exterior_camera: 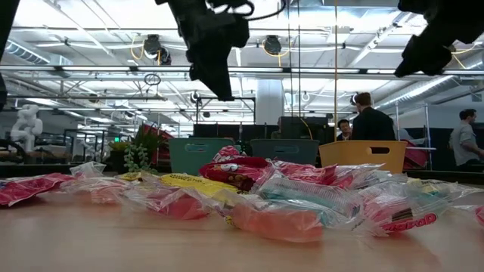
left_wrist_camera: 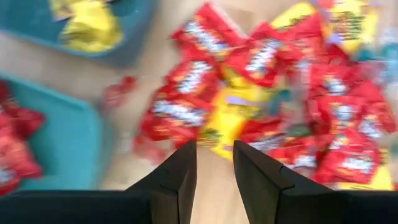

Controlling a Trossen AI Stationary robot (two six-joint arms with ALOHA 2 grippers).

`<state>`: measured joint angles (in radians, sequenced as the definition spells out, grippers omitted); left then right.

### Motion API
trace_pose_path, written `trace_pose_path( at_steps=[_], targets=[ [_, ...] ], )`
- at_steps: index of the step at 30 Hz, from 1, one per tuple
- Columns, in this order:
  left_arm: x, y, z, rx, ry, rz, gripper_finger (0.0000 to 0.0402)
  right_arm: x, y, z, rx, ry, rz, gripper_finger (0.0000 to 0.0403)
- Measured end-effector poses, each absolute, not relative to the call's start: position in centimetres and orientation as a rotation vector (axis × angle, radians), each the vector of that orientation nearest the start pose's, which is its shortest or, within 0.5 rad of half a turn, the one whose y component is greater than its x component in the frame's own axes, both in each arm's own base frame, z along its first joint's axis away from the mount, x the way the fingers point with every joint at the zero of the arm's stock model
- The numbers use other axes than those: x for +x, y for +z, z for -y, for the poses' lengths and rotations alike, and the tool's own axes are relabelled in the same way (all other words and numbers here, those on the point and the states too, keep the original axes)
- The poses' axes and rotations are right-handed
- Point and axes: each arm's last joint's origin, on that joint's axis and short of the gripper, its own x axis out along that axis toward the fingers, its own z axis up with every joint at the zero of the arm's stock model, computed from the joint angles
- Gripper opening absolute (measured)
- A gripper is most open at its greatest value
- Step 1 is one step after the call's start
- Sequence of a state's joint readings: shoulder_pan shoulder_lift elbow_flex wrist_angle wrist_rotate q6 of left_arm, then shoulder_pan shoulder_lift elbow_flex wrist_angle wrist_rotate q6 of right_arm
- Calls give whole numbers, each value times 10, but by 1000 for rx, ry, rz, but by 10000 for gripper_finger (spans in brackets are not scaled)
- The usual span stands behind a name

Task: Sort candy
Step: Put the orange gummy candy into the yellow bin

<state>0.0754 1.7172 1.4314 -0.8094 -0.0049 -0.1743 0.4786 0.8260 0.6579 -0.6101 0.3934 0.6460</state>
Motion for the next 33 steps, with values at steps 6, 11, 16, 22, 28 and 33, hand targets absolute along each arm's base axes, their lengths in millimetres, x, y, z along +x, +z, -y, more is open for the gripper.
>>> trace_pose_path(
  at_steps=[6,11,16,22,28,33],
  targets=[
    [352,253,22,-186,146,-1098,114,165,240,-78,413,-130,-870,199],
    [344,245,53,-135,191,-1113,114,184,239,-90,561,-216,-1023,199],
    [329,240,70,-82,237,-1125,114,209,244,-106,682,-361,-1145,199],
    [298,235,84,-42,164,-1104,114,235,241,-127,830,-624,-1228,199],
    [243,238,95,-52,57,-1003,114,257,231,-163,965,-750,-1207,199],
    [204,238,96,-73,-42,-893,114,265,221,-190,1035,-830,-1194,199]
  ],
)
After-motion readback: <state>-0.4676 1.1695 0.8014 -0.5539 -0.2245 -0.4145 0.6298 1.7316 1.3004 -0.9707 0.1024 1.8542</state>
